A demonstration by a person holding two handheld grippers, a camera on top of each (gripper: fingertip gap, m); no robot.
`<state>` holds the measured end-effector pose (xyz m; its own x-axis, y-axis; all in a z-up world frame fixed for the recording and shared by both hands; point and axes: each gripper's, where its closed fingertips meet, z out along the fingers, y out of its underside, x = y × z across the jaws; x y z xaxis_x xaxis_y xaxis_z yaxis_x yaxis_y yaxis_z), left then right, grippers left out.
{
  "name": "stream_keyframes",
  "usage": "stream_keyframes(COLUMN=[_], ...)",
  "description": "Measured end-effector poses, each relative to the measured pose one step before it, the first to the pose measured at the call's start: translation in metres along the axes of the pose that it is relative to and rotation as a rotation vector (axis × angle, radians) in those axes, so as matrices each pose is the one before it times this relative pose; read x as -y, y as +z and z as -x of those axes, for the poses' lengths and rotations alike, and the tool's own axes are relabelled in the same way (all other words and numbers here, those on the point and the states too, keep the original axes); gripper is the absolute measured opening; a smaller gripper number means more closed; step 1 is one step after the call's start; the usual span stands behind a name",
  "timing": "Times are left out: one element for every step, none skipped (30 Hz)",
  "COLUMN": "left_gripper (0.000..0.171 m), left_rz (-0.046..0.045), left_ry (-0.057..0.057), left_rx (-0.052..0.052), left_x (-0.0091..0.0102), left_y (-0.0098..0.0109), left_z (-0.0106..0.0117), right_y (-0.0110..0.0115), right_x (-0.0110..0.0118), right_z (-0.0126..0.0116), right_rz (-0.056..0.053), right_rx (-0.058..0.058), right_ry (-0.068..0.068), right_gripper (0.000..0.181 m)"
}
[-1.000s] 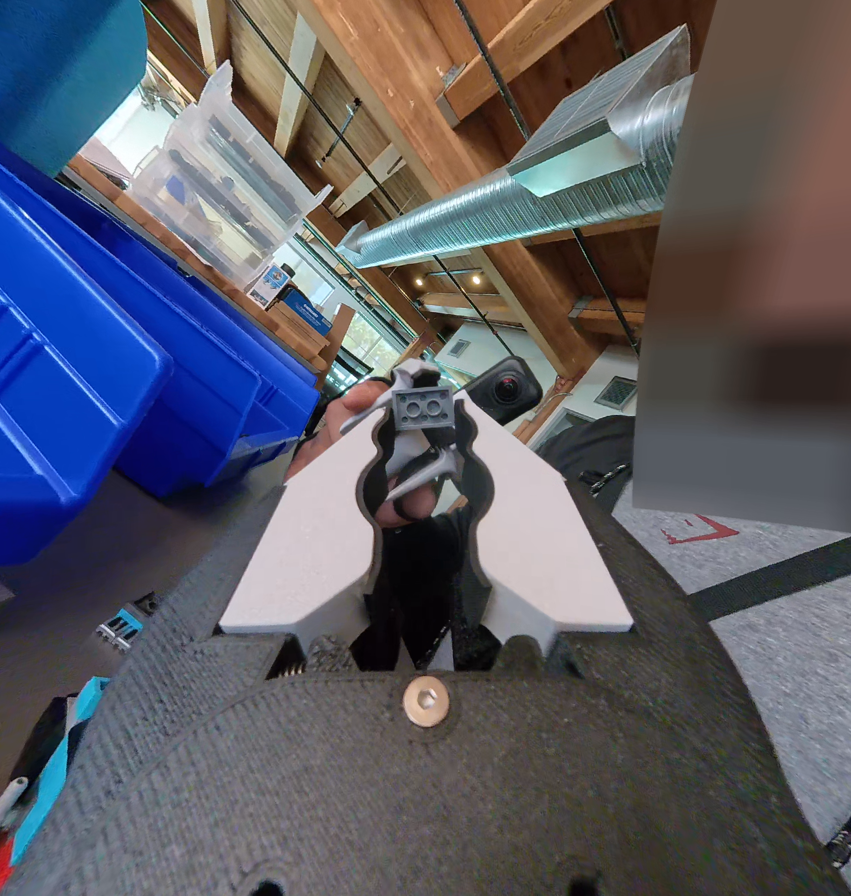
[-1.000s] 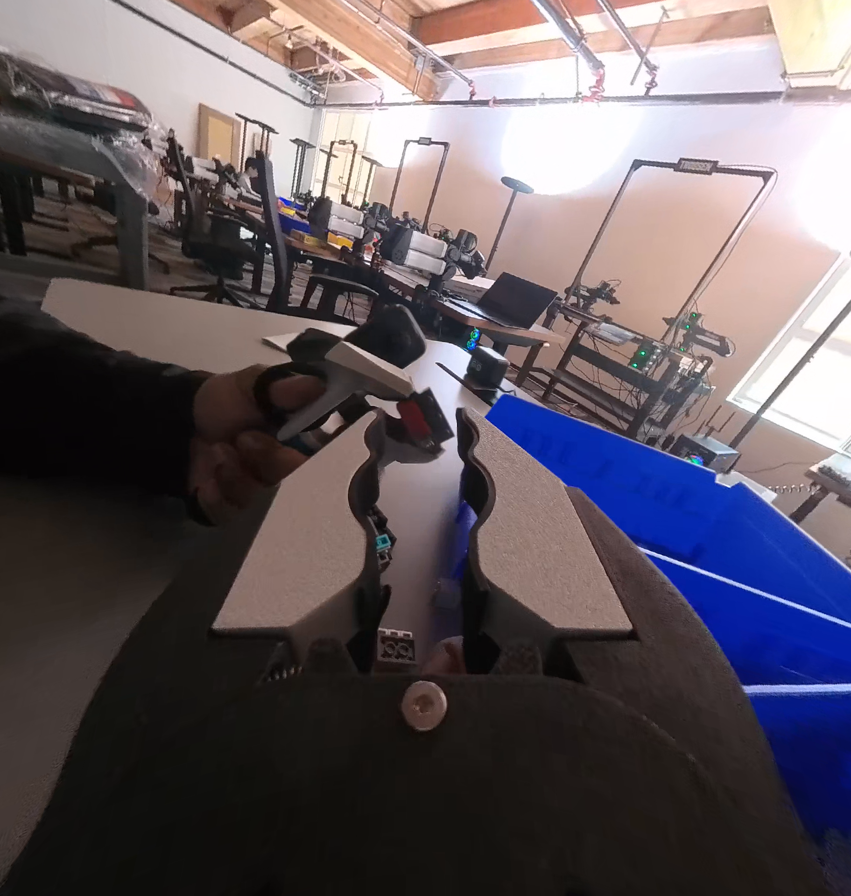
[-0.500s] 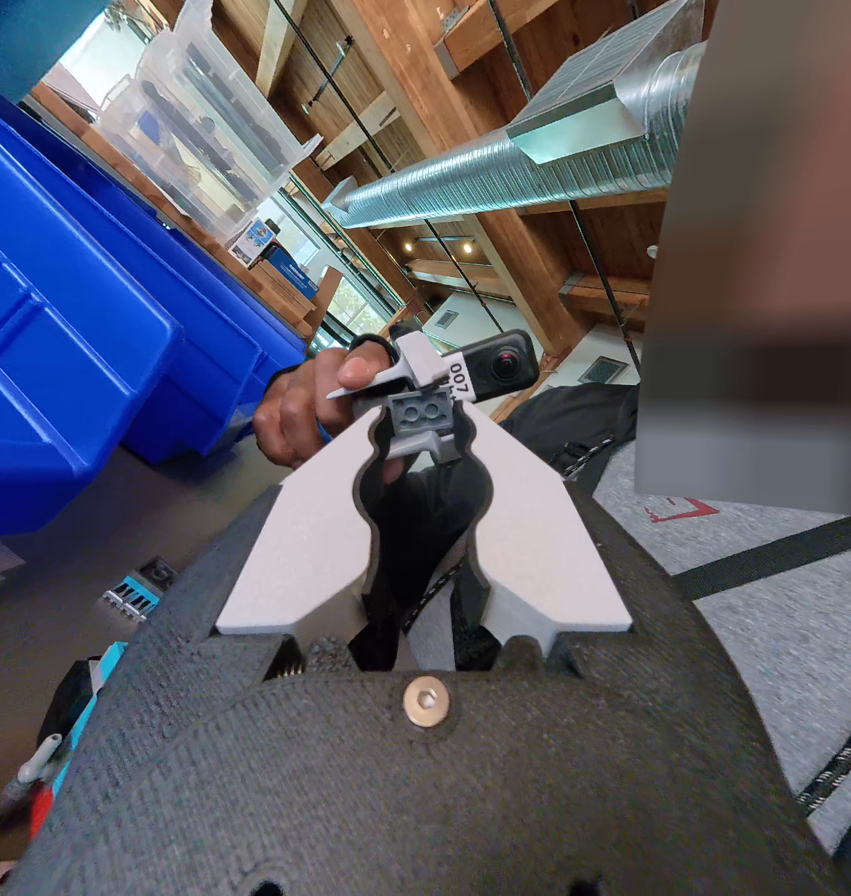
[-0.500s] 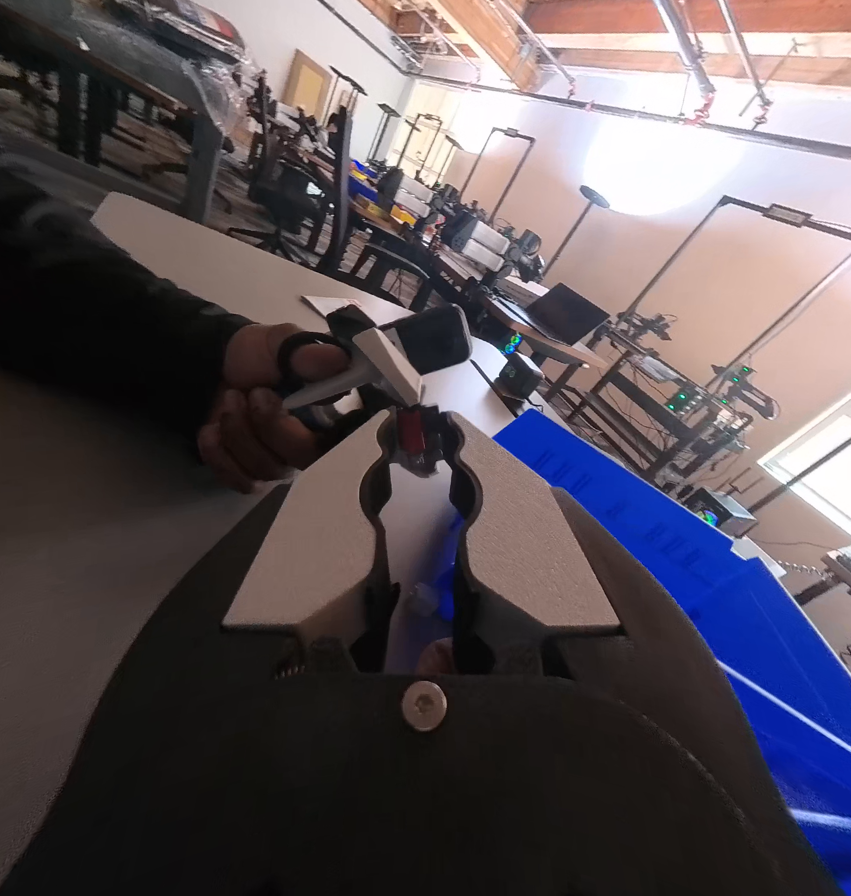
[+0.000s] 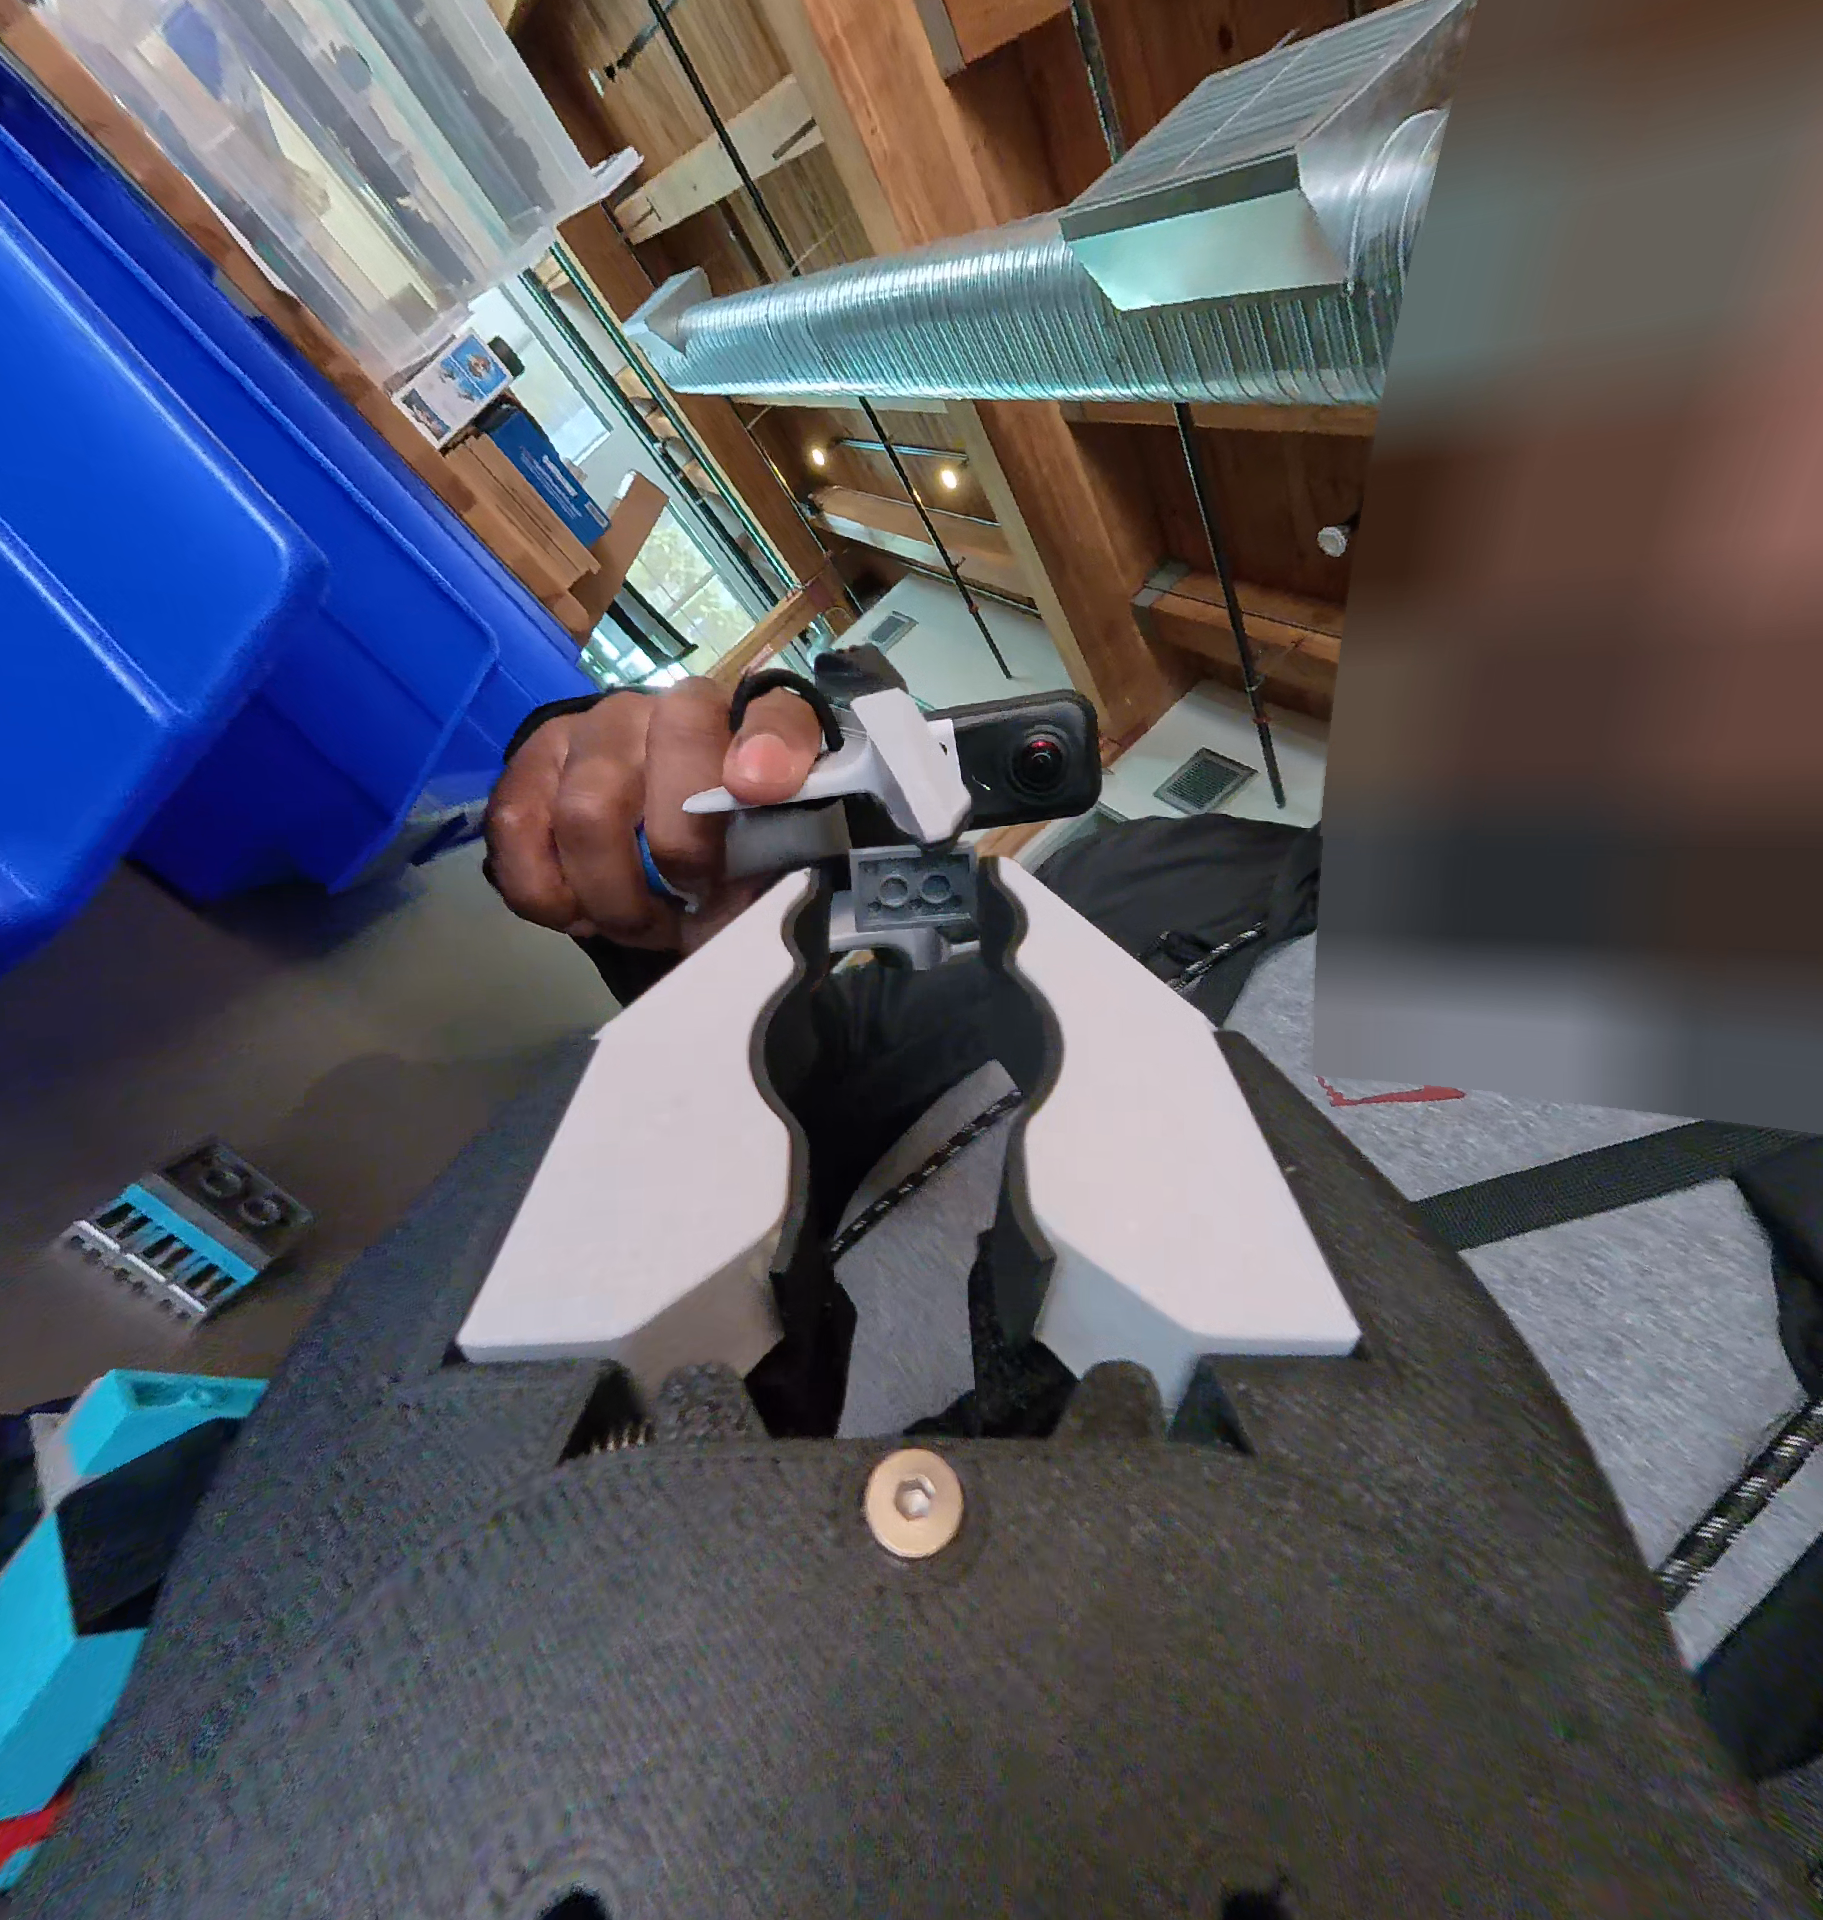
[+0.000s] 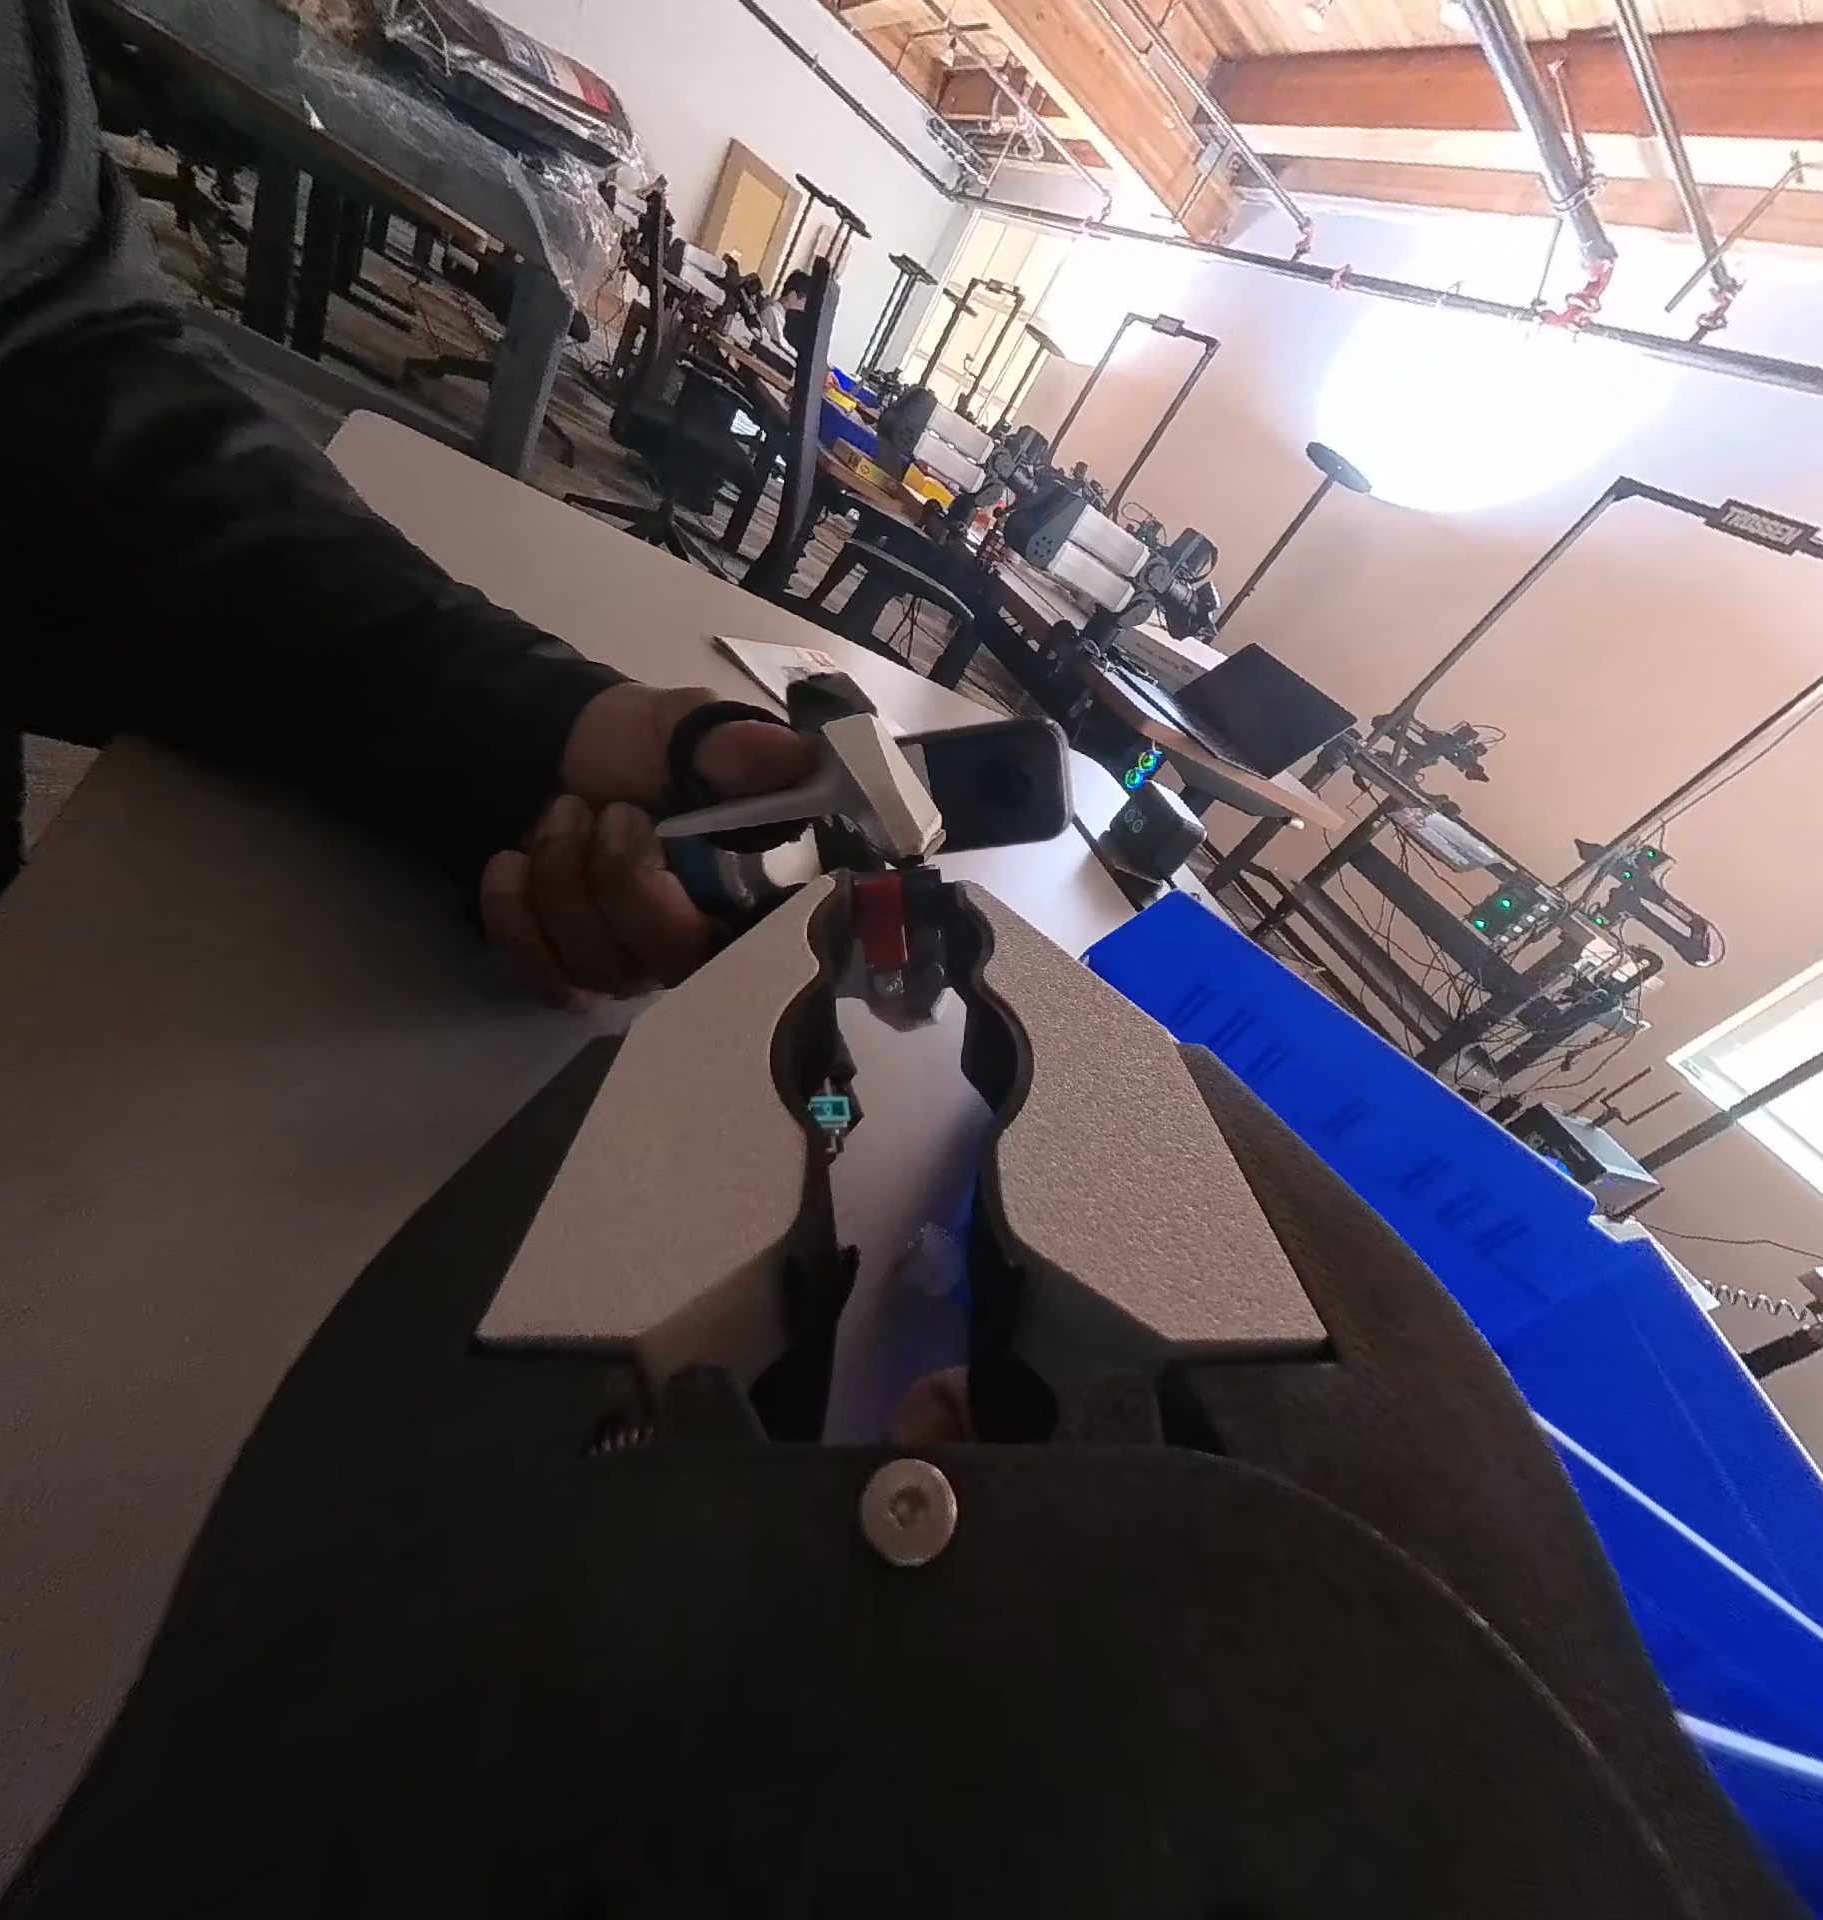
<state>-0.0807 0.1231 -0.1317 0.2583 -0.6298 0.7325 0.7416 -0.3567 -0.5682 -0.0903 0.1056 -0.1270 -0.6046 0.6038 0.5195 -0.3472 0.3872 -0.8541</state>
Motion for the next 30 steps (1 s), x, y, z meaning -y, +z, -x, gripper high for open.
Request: stream_keyframes(left_gripper=[0.029,0.029,0.029,0.029,0.029,0.03,0.031,0.032,0.032,0.033,0.035,0.036,0.036,0.037,0.037,0.037,0.037,0.037,0.037,0.037,0.037,0.037,0.037,0.037,0.036,0.034,0.031,0.027,0.026,0.025], left_rz=[0.00617,0.00528,0.00488,0.00619,0.00651,0.00574,0.00379,0.00296,0.00259,0.00359,0.00298,0.00016,0.00176,0.00372,0.0031,0.00349,0.00649,0.00718,0.00494,0.00414,0.00284,0.00249,0.00219,0.00078,-0.0001,-0.00022,-0.00222,-0.0034,-0.00133,-0.00108], left_ry=[-0.0087,-0.0068,-0.0056,-0.006,-0.0073,-0.0077,-0.0082,-0.0073,-0.0039,-0.0028,-0.0015,0.0,-0.0012,-0.0008,0.0013,0.0013,0.0013,0.0011,0.0009,0.0008,0.0007,0.0006,0.0004,0.0007,0.0016,0.0037,0.0054,0.0049,0.0047,0.0062], left_rx=[-0.0034,-0.0025,-0.002,-0.001,-0.0017,-0.0016,0.0007,0.0012,0.0011,0.0031,0.0041,0.0023,0.0013,0.0018,0.0011,0.0009,0.0008,0.0011,0.0015,0.0003,-0.0005,-0.0005,-0.0004,0.0005,0.0002,-0.0031,-0.0058,-0.0031,-0.0014,0.0004], left_x=[-0.00137,-0.00141,-0.00132,-0.00145,-0.00155,-0.00148,-0.00109,-0.00098,-0.00089,-0.0009,-0.00065,-0.00023,-0.00034,-0.00063,-0.00059,-0.00057,-0.00103,-0.00125,-0.00086,-0.0007,-0.00055,-0.00041,-0.00039,-0.0001,0.00007,0.00003,0.00041,0.00062,0.00039,0.00033], left_y=[0.00133,0.00125,0.00125,0.00122,0.0012,0.00122,0.00109,0.00106,0.00099,0.00097,0.00085,0.00069,0.00057,0.00054,0.00058,0.00049,0.00051,0.00049,0.00059,0.00041,0.00034,0.00026,0.00001,-0.00009,-0.0003,-0.00019,-0.00021,-0.00036,-0.00014,-0.00025], left_z=[-0.00004,0.00002,0.00005,0.00022,0.00025,0.00032,0.00083,0.00078,0.00058,0.00066,0.00078,0.00036,0.00022,0.00022,-0.00003,-0.00004,-0.00012,-0.00003,0.00004,-0.00009,-0.00017,-0.00028,-0.00015,-0.00002,-0.00007,-0.00078,-0.00143,-0.00104,-0.00075,-0.00059], right_y=[-0.00146,-0.00133,-0.00136,-0.00142,-0.00144,-0.00146,-0.0013,-0.00127,-0.00103,-0.00086,-0.00074,-0.00058,-0.00064,-0.00047,-0.00053,-0.0004,-0.00043,-0.0003,-0.00014,-0.00009,0.00016,0.00021,0.00016,0.00019,0.00013,0.00025,0.00011,0.00023,0.00009,0.00009], right_x=[0.00021,0.00009,0.00013,0.00002,-0.00001,-0.00015,-0.00016,-0.00017,-0.00015,-0.00015,0.00001,0.00017,0.00032,0.0002,0.00016,0.00005,0.00015,0.00006,-0.00008,0.00004,0.00008,0.00018,0.00007,-0.00015,-0.00019,-0.00022,-0.00042,-0.00036,-0.00021,0.00026], right_z=[0.00095,0.00098,0.00092,0.00109,0.00114,0.00089,0.00056,0.00063,0.00068,0.00074,0.00085,0.001,0.00059,0.00048,0.00021,0.00018,0.00012,0.00024,0.0002,0.00055,0.0006,0.00058,0.00059,0.00046,0.00031,0.00027,0.00004,-0.00013,0.00012,0.0], right_rz=[0.0005,0.0007,0.0011,0.0018,0.002,0.0033,0.0037,0.0042,0.0048,0.0053,0.0044,0.004,0.0029,0.0027,0.0027,0.0021,0.0008,0.0009,0.0017,0.0009,0.0004,-0.0003,-0.0005,0.0003,0.0003,0.0006,0.0016,0.001,-0.0009,-0.0022], right_rx=[-0.0011,-0.0025,-0.0029,-0.0028,-0.002,-0.0036,-0.0055,-0.0047,-0.0035,-0.0023,-0.0015,-0.0001,-0.0017,-0.001,-0.0012,-0.0011,-0.0001,0.0002,0.0005,0.002,0.0025,0.0022,0.0021,0.0023,0.0018,0.0017,0.0005,-0.0003,0.0014,0.0007], right_ry=[-0.0027,-0.0027,-0.0019,-0.0021,-0.0029,-0.0042,-0.0059,-0.0046,-0.0031,-0.003,-0.0041,-0.0037,-0.0039,-0.0036,-0.0036,-0.0027,-0.0012,-0.001,-0.0014,-0.0019,-0.0013,-0.0011,-0.0007,-0.0005,-0.0008,-0.0011,-0.0015,-0.0014,0.0007,0.0019], right_gripper=[0.017,0.017,0.017,0.017,0.017,0.017,0.017,0.017,0.017,0.017,0.017,0.017,0.017,0.017,0.017,0.017,0.017,0.017,0.017,0.017,0.017,0.017,0.017,0.017,0.017,0.017,0.017,0.017,0.017,0.017])
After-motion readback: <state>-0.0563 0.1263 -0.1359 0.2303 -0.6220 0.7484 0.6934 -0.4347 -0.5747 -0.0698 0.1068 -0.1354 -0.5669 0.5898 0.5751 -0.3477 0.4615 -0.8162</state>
